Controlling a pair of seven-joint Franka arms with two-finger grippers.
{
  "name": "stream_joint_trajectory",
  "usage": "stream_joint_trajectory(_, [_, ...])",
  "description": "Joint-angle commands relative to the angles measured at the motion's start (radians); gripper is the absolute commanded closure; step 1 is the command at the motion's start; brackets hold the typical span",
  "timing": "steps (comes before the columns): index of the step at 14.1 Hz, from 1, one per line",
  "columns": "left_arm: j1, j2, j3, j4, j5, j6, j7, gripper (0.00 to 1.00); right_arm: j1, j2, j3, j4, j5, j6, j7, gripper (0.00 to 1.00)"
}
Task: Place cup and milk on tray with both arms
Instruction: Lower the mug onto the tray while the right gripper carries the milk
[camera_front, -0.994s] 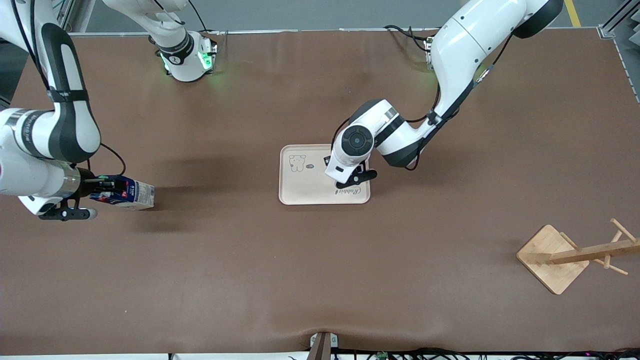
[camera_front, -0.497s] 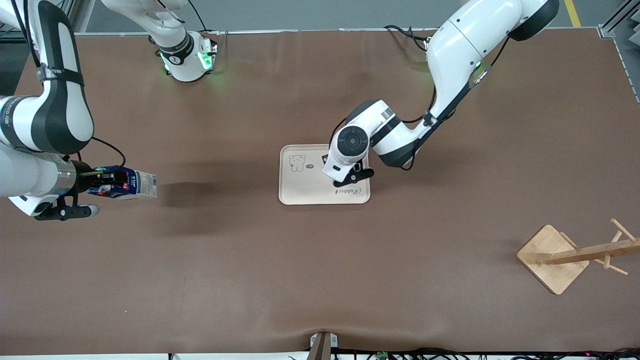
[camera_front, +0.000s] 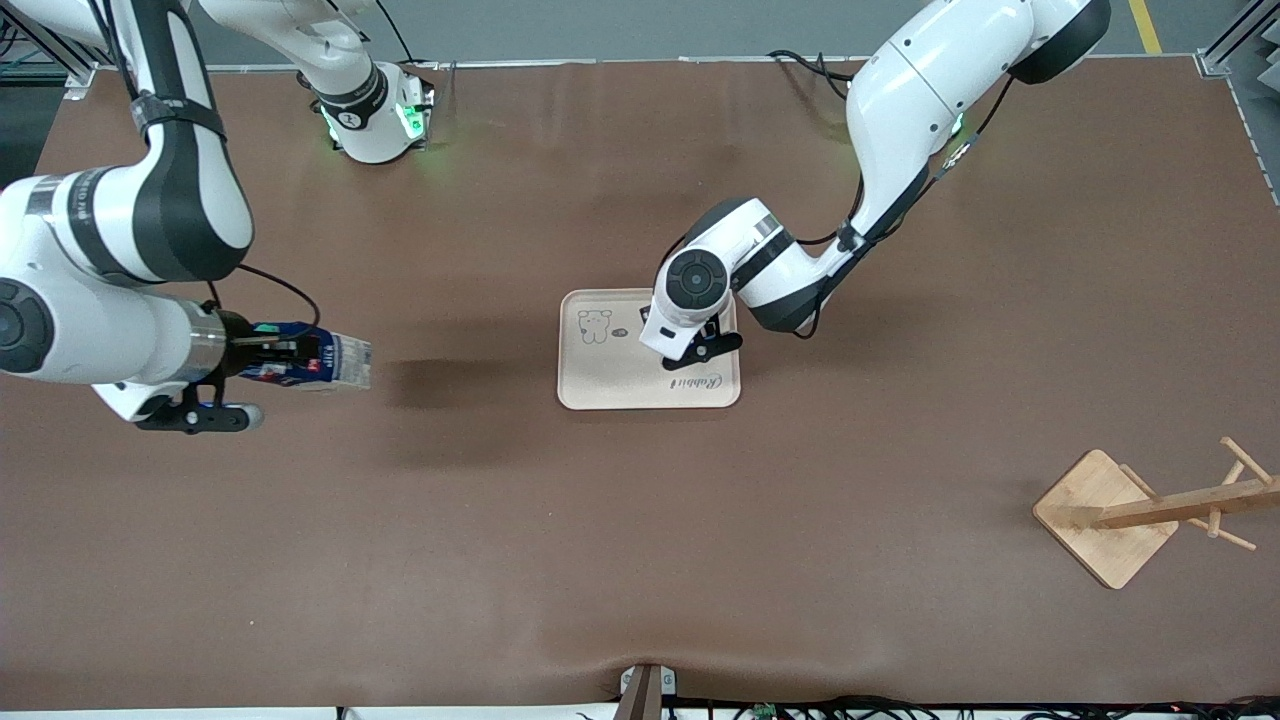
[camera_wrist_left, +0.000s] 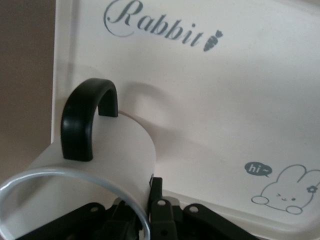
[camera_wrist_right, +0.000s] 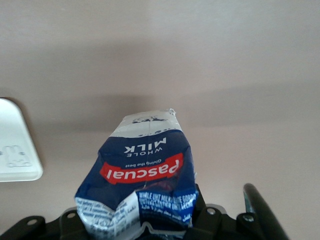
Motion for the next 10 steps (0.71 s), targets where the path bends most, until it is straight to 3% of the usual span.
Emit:
stream_joint_trajectory(1, [-0.014,0.016,0.011,0.035,0.023,-0.026,-0.018,1.00,0.044,-0.004,-0.005,0.031,0.027,-0.016,0.081,1.00])
stream_joint_trajectory(6, [-0.015,0.026,0.011,0.036,0.024,-0.018,-0.009,1.00,0.116,-0.001,0.015,0.046,0.034,-0.002,0.215,1.00])
stream_joint_trajectory(7, [-0.015,0.026,0.011,0.036,0.024,-0.017,-0.018,0.87,0.132,0.001,0.018,0.055,0.036,-0.002,0.257,1.00])
stream_joint_trajectory(8, [-0.014,0.025,0.011,0.036,0.024,-0.017,-0.020,0.56,0.152,0.003,0.019,0.061,0.039,-0.002,0.288,1.00])
stream_joint_trajectory(9, [-0.015,0.023,0.011,0.036,0.024,-0.017,-0.021,0.36,0.162,0.004,0.019,0.066,0.042,-0.001,0.307,1.00])
stream_joint_trajectory(10, [-0.015,0.022,0.011,0.038,0.026,-0.017,-0.021,0.00,0.175,0.004,0.019,0.066,0.048,0.002,0.328,1.00])
